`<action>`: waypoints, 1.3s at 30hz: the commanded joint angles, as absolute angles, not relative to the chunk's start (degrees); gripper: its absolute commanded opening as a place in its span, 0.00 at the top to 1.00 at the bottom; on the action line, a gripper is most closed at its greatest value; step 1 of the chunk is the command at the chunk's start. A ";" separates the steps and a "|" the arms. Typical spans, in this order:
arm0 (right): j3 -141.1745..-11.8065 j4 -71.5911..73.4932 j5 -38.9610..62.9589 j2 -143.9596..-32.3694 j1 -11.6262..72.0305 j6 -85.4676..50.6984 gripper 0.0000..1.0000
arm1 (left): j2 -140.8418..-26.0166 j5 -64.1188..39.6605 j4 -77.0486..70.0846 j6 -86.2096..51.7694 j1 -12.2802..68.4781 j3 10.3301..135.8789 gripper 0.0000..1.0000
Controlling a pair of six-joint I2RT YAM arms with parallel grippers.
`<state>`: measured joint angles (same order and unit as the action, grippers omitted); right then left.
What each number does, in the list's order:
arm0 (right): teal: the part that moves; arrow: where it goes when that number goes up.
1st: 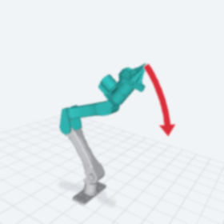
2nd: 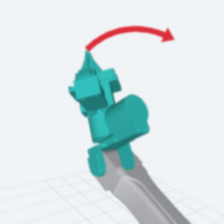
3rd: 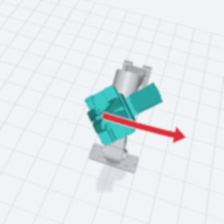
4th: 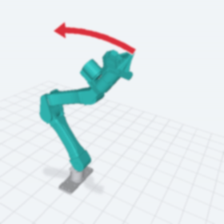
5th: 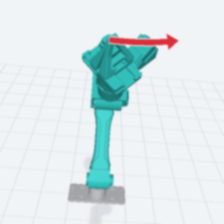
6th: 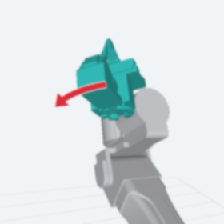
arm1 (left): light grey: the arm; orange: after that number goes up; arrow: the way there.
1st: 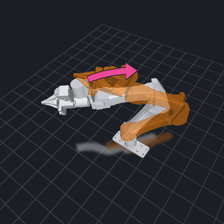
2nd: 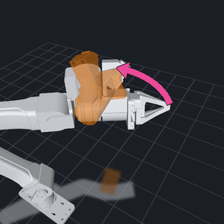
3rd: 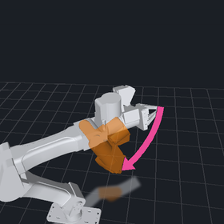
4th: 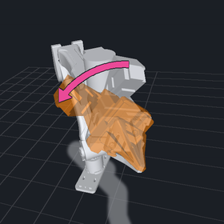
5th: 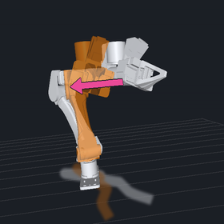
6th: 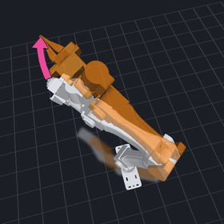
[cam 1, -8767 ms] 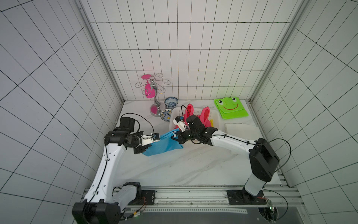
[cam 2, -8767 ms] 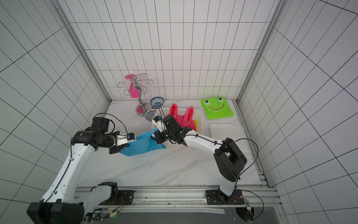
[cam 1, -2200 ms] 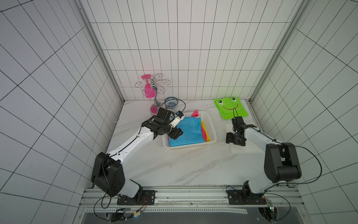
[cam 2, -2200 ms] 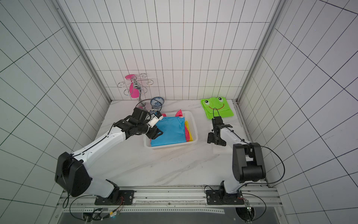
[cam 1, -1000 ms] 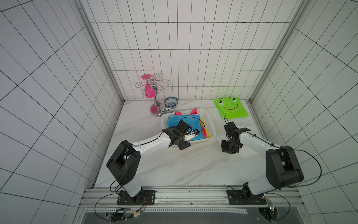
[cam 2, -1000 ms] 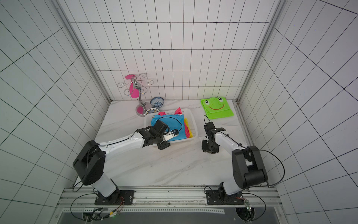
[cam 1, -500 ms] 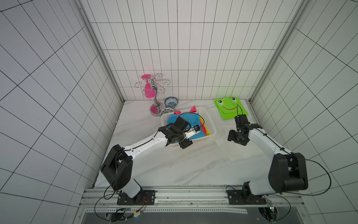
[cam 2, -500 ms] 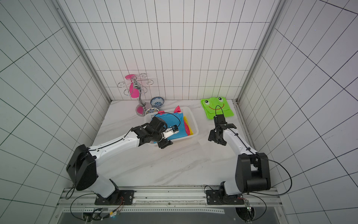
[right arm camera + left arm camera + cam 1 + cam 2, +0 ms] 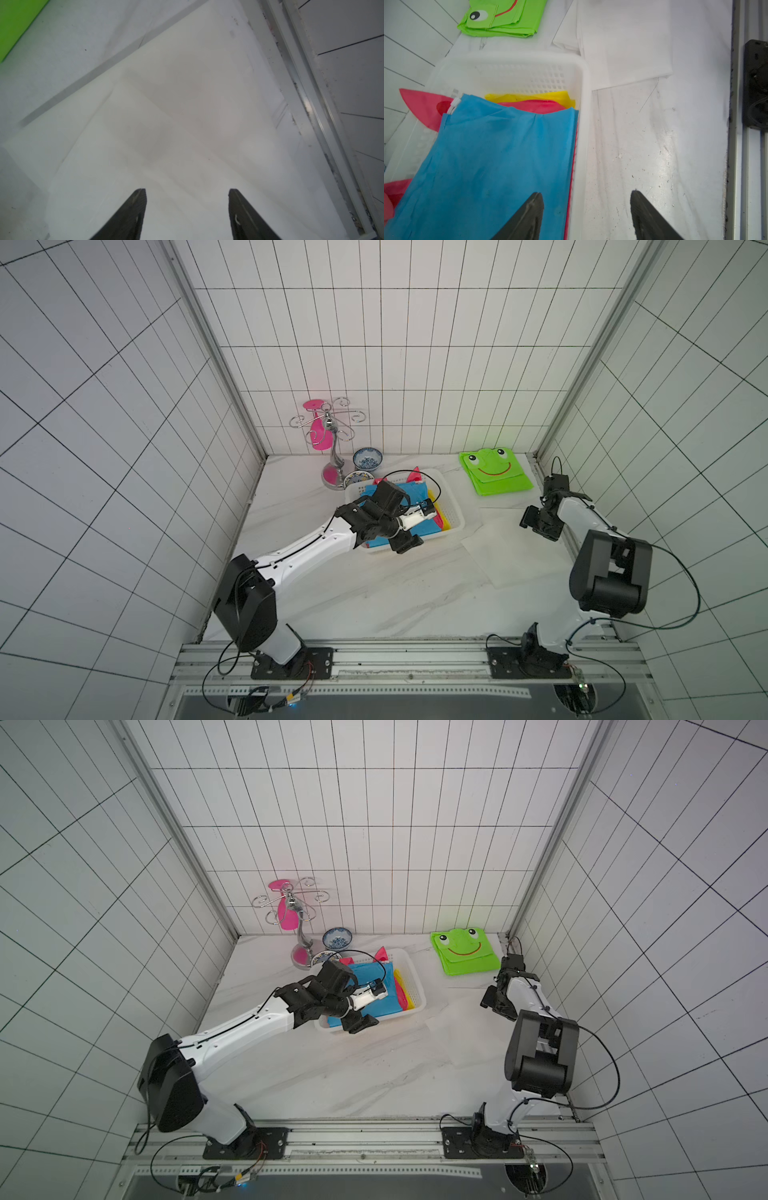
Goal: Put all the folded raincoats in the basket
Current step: Adjust the basket at the center of the board.
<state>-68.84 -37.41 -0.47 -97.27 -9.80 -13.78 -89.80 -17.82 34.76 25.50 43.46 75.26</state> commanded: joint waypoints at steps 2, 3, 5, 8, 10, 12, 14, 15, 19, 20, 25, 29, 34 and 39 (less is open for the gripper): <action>-70.81 -37.27 5.79 -96.57 -11.07 -7.42 0.34 | -93.62 -23.41 34.36 24.66 45.78 82.43 0.31; -72.07 -38.58 6.02 -98.12 -10.99 -6.30 0.33 | -94.50 -24.12 34.42 24.27 46.03 83.75 0.31; -74.18 -39.93 8.13 -101.05 -10.99 -4.08 0.33 | -96.17 -24.52 34.26 24.32 46.31 85.66 0.31; -76.99 -41.45 11.31 -105.11 -11.03 -0.97 0.33 | -98.20 -24.26 33.94 24.42 46.32 87.13 0.31; -79.21 -43.25 10.77 -107.76 -11.02 -0.04 0.33 | -98.94 -24.50 33.55 24.52 46.43 86.99 0.31; -80.81 -43.68 8.48 -109.71 -10.99 0.83 0.34 | -99.25 -24.85 33.57 24.75 46.38 86.59 0.31; -82.75 -44.49 5.83 -111.93 -11.01 1.78 0.35 | -99.25 -24.83 33.29 24.99 46.37 85.73 0.31; -83.94 -45.32 5.29 -112.95 -11.03 2.29 0.36 | -99.39 -24.80 33.09 25.20 46.42 85.21 0.31; -85.91 -46.34 5.00 -114.16 -11.03 2.89 0.60 | -99.41 -24.83 32.92 25.83 46.42 83.56 0.31; -85.81 -46.07 4.97 -113.84 -11.04 2.99 0.64 | -99.48 -24.83 32.93 25.96 46.41 83.28 0.31; -83.85 -43.99 4.40 -111.64 -11.01 3.27 0.89 | -100.24 -24.96 32.54 26.24 46.43 82.79 0.31; -82.14 -42.27 2.31 -109.55 -10.99 2.93 1.00 | -100.62 -24.90 32.43 26.60 46.49 83.28 0.31; -80.63 -39.18 -2.37 -106.94 -11.21 0.69 1.00 | -101.98 -24.94 31.75 26.45 46.58 84.81 0.31; -79.79 -37.88 -2.85 -105.52 -11.95 -1.24 1.00 | -104.27 -25.03 31.72 26.02 46.92 87.74 0.31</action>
